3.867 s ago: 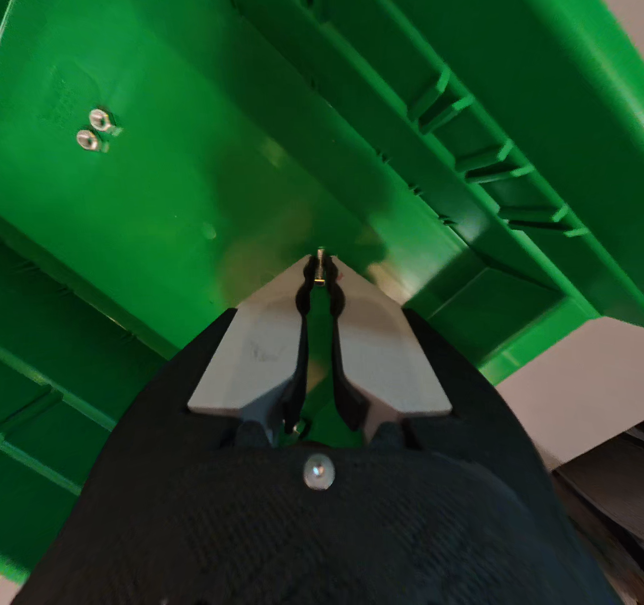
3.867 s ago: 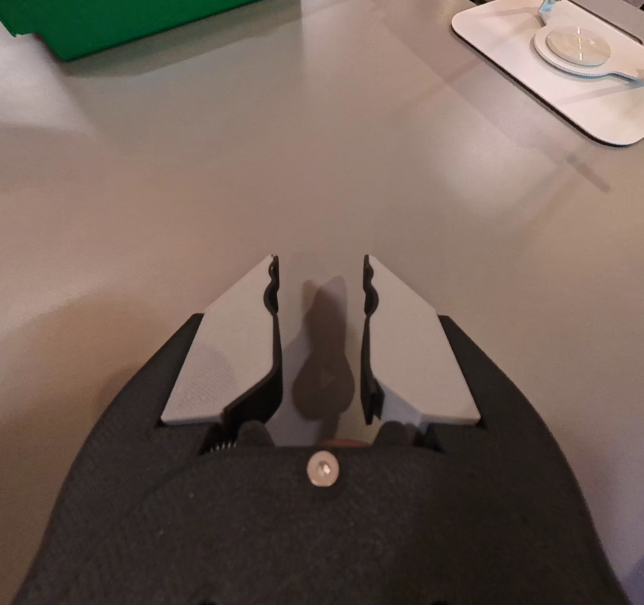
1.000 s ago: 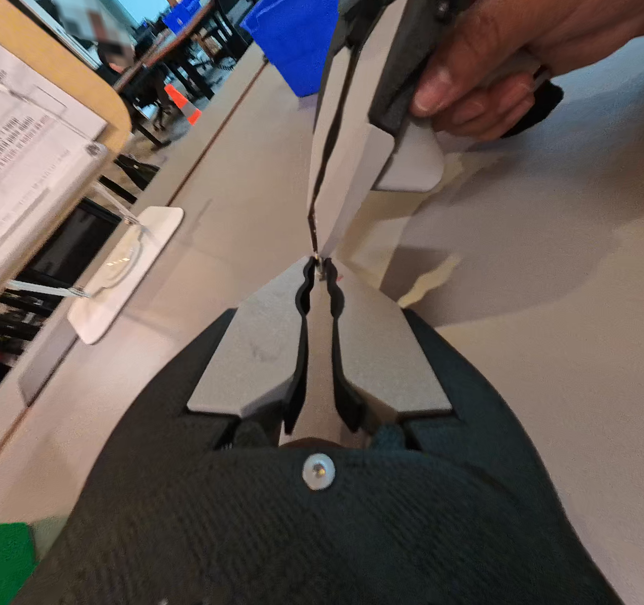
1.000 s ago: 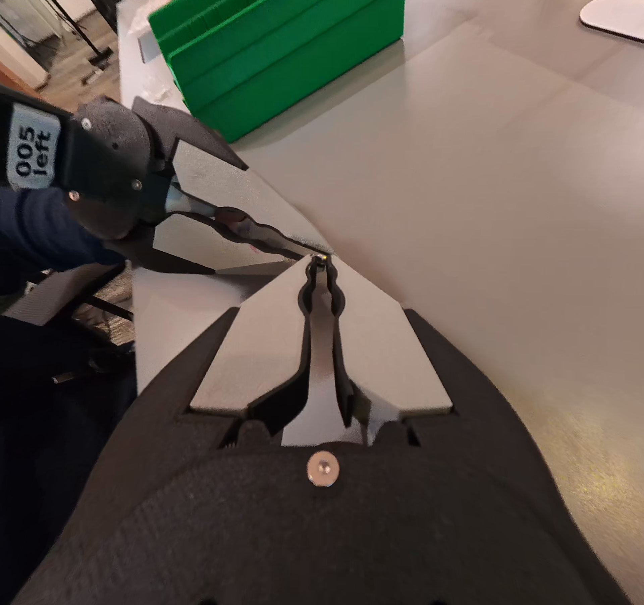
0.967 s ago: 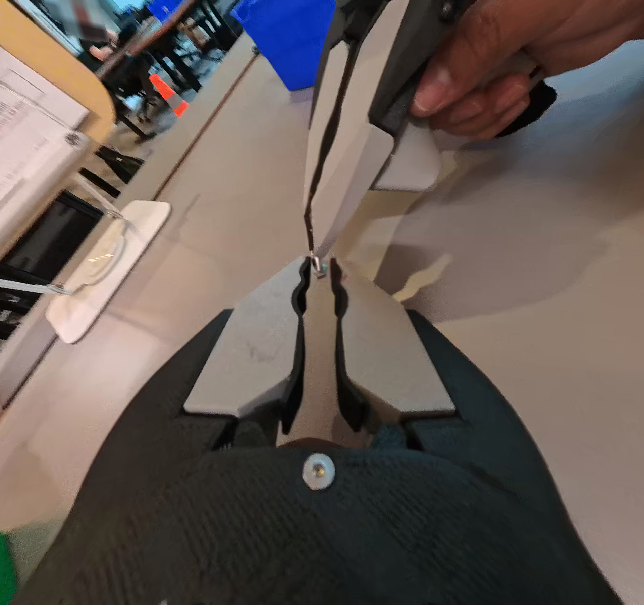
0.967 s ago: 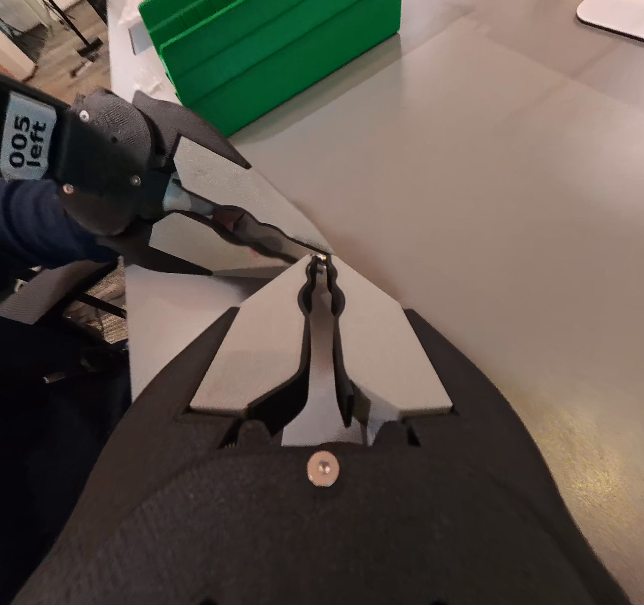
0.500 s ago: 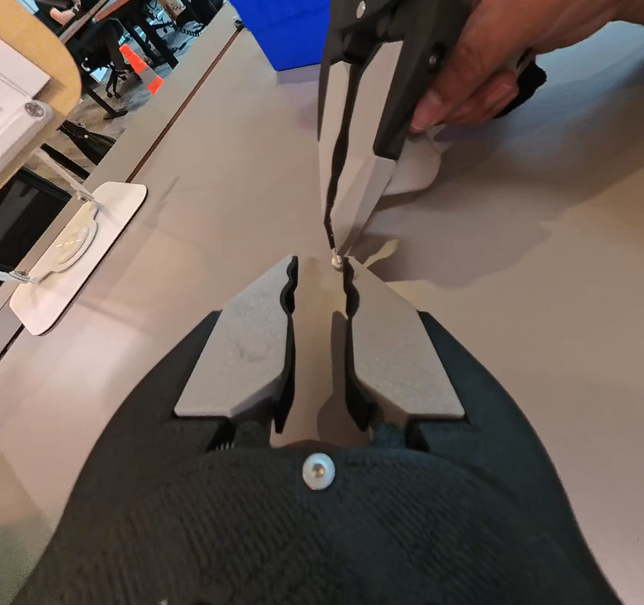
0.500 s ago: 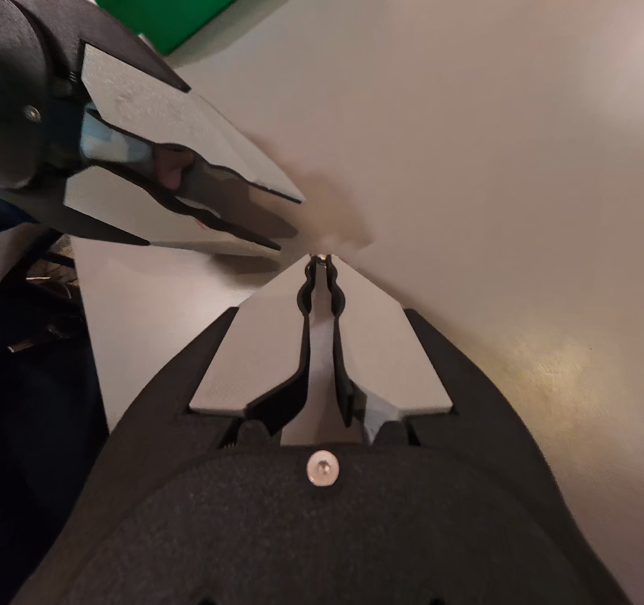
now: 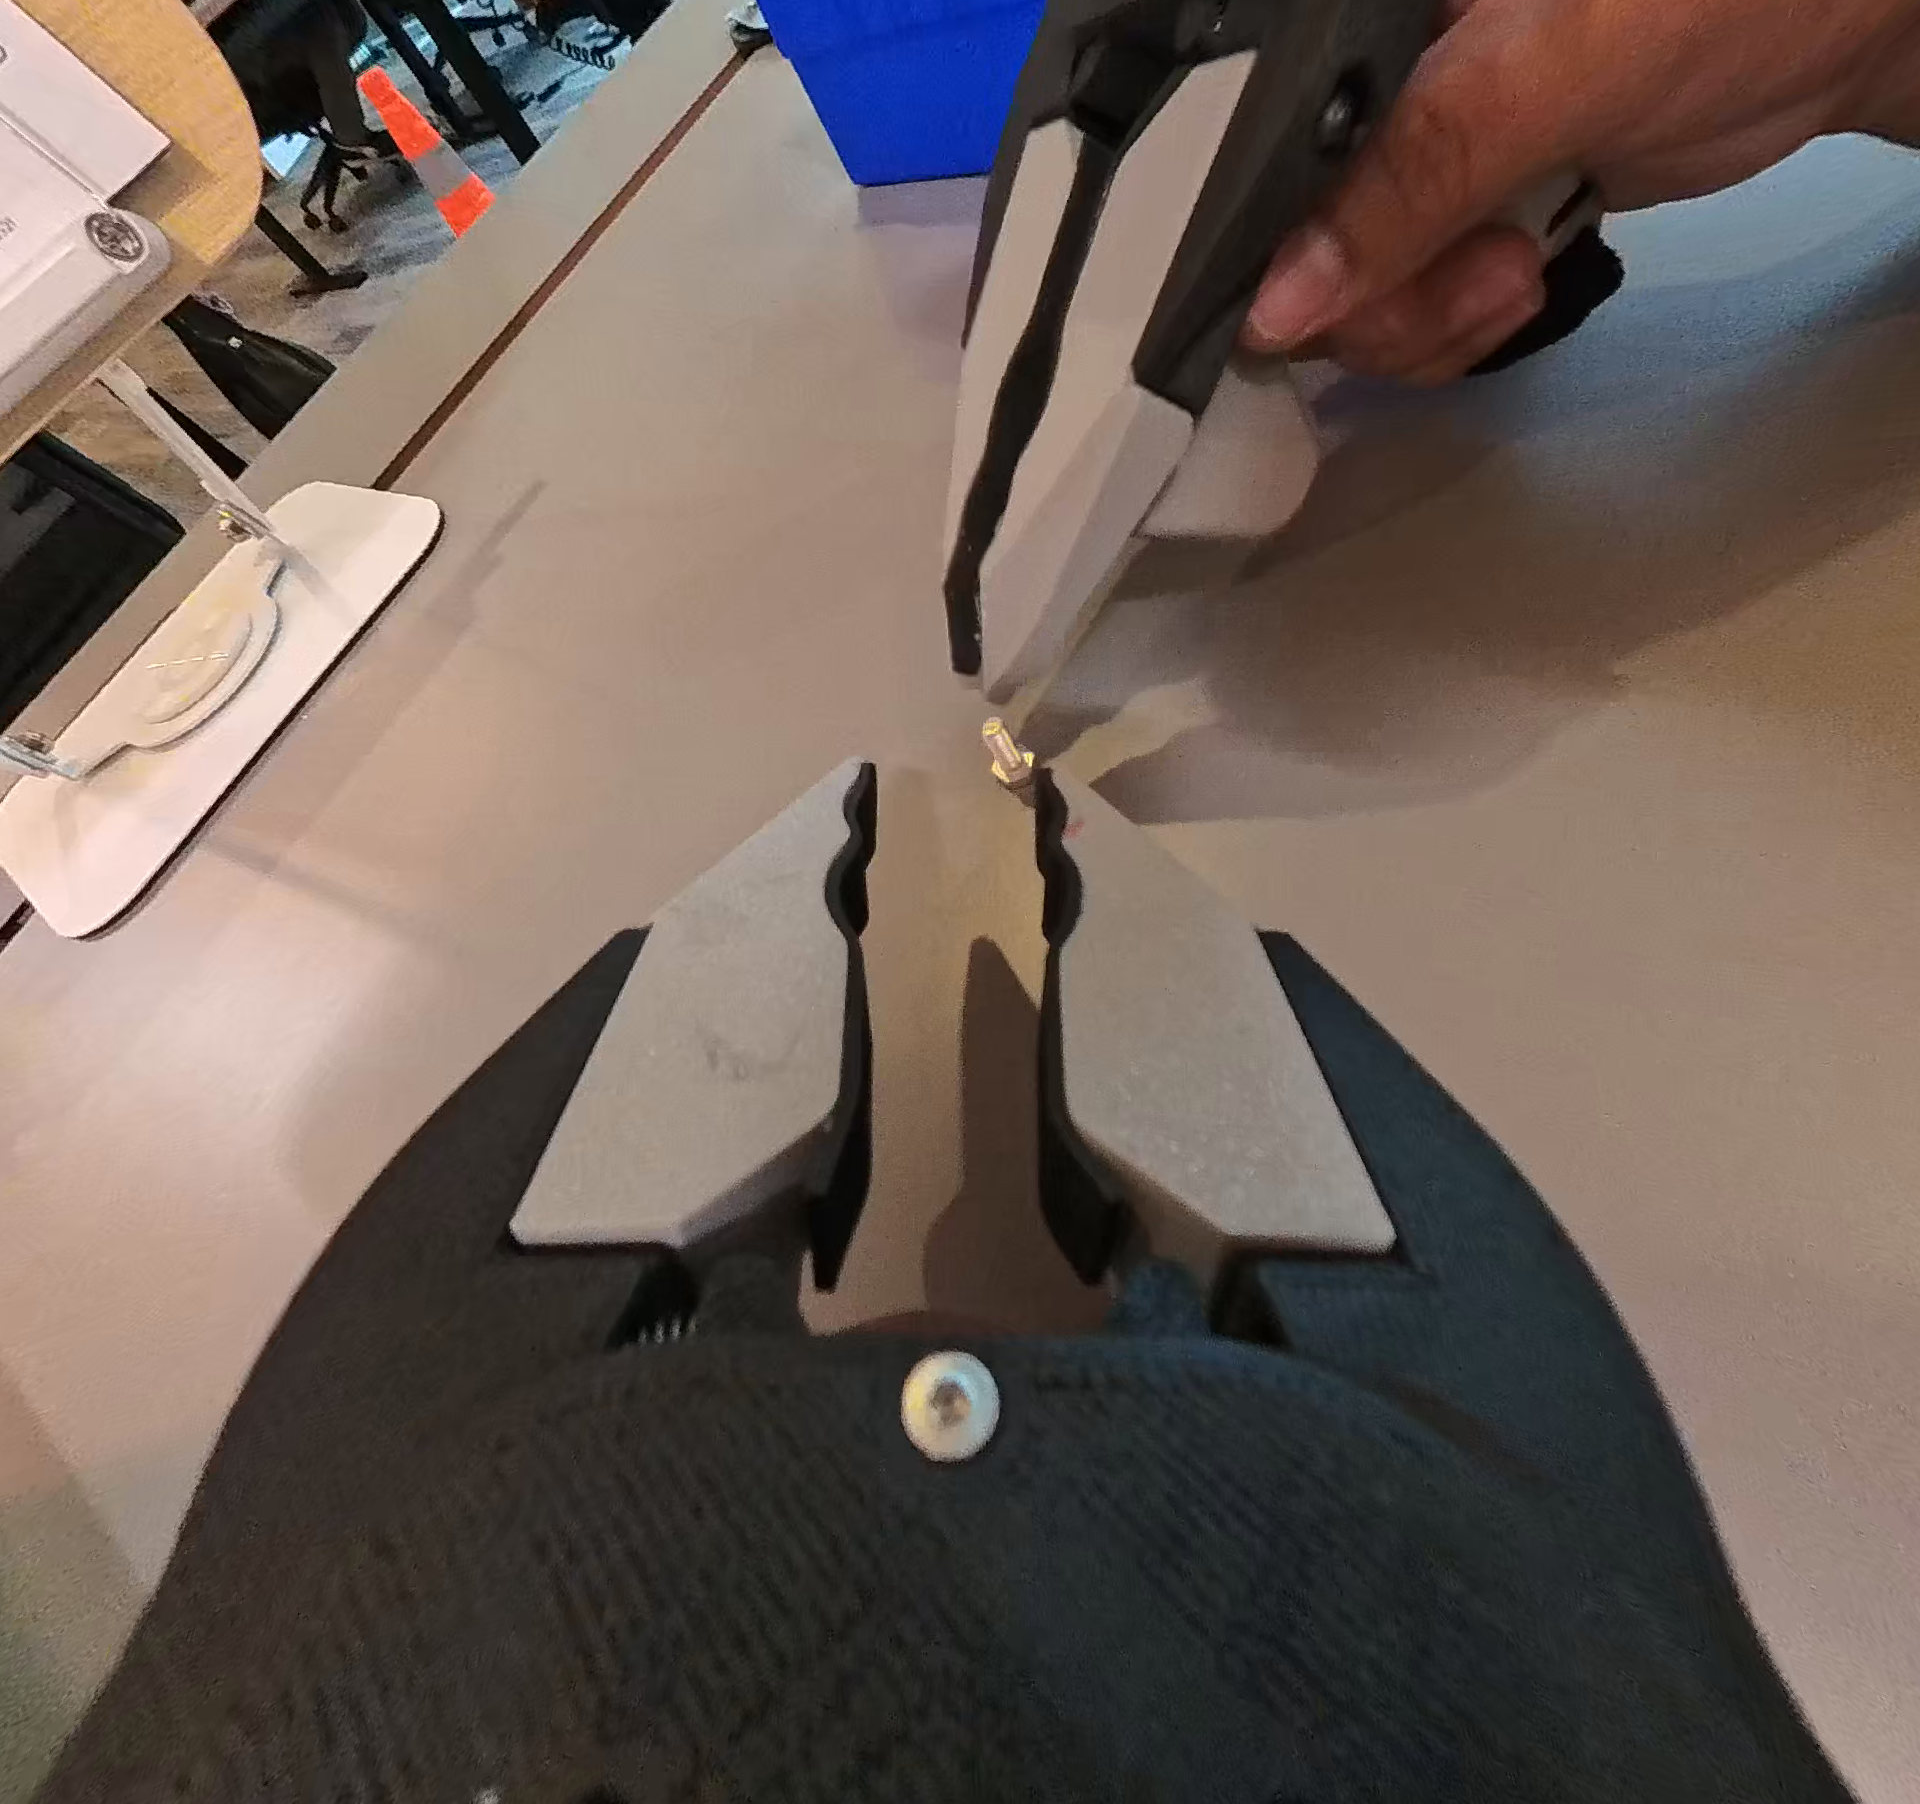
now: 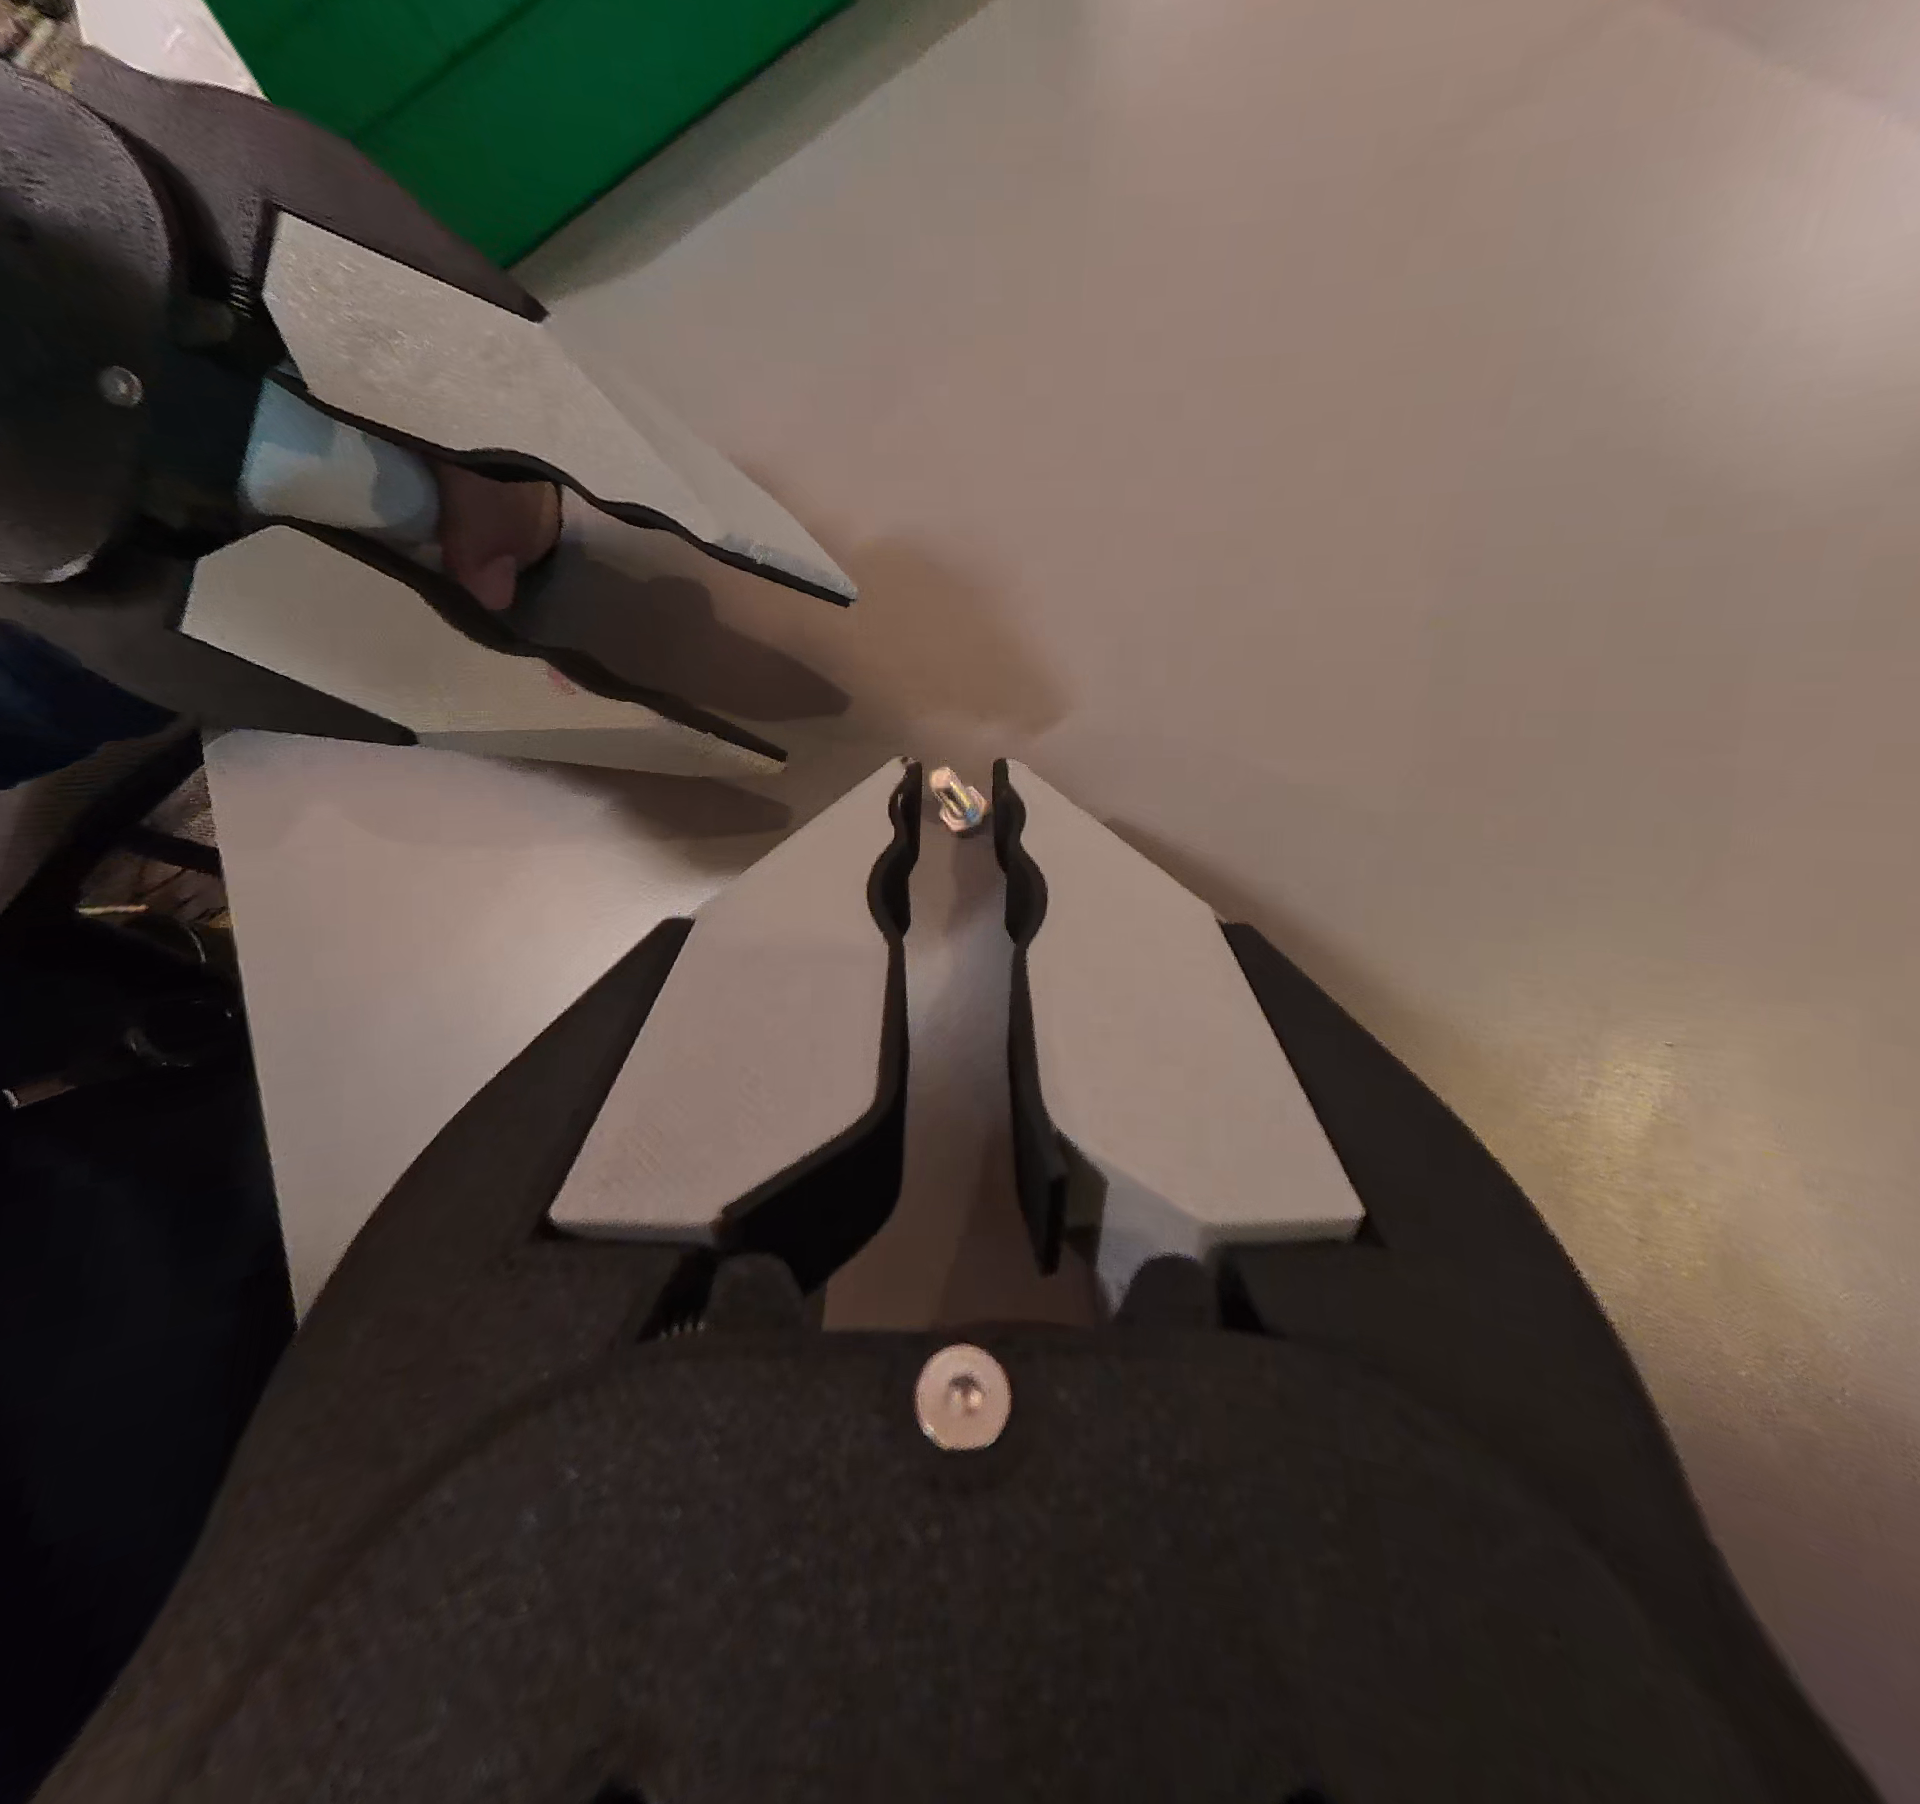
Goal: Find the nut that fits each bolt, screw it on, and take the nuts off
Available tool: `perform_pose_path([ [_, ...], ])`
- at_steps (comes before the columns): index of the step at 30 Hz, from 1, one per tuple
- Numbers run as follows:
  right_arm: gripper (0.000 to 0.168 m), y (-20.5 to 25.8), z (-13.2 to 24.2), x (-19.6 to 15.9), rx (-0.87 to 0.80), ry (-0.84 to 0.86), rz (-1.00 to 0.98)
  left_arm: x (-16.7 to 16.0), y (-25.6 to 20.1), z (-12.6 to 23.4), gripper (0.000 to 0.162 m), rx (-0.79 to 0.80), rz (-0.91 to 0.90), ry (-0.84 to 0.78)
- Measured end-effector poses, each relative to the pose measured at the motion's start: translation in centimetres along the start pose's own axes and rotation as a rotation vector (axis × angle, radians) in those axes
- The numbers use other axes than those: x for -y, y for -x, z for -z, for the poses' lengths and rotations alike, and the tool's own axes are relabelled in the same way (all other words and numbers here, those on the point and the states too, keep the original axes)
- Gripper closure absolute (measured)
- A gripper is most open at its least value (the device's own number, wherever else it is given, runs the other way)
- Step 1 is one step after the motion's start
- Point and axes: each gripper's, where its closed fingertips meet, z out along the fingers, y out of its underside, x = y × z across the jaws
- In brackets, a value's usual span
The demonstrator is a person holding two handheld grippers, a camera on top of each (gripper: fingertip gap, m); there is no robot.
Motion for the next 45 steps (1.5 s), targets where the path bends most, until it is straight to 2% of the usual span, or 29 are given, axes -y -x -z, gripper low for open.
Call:
perform_pose_path([
  [5,0.157,0.2,0.7,1.2,-0.029,-0.065,0.070,-0.2,0.3,0.0,0.133,0.004,0.014,0.008],
  [9,0.158,-0.5,1.8,2.8,-0.150,-0.146,0.199,0.7,2.7,1.7,0.127,0.103,0.021,-0.028],
  [13,0.158,-0.6,2.5,3.6,-0.136,-0.207,0.175,3.3,6.0,6.1,0.126,0.166,0.104,-0.148],
  [17,0.157,-1.3,2.6,3.6,-0.134,-0.216,0.138,3.7,11.9,12.7,0.127,0.314,0.110,-0.164],
  [22,0.157,-2.0,2.3,3.4,-0.154,-0.208,0.136,0.2,19.0,20.1,0.125,0.426,0.195,-0.101],
  [26,0.158,-2.7,2.1,3.5,-0.190,-0.214,0.155,-4.5,22.7,23.4,0.125,0.499,0.260,-0.007],
  [31,0.158,-3.8,2.1,3.9,-0.217,-0.246,0.132,-10.1,25.2,23.0,0.126,0.459,0.359,0.141],
  [40,0.157,-4.8,1.4,3.0,-0.218,-0.204,0.099,-19.2,27.3,17.1,0.133,0.197,0.518,0.579],
  [45,0.157,-4.5,1.4,2.9,-0.245,-0.183,0.158,-21.9,28.0,15.3,0.136,0.131,0.598,0.702],
])
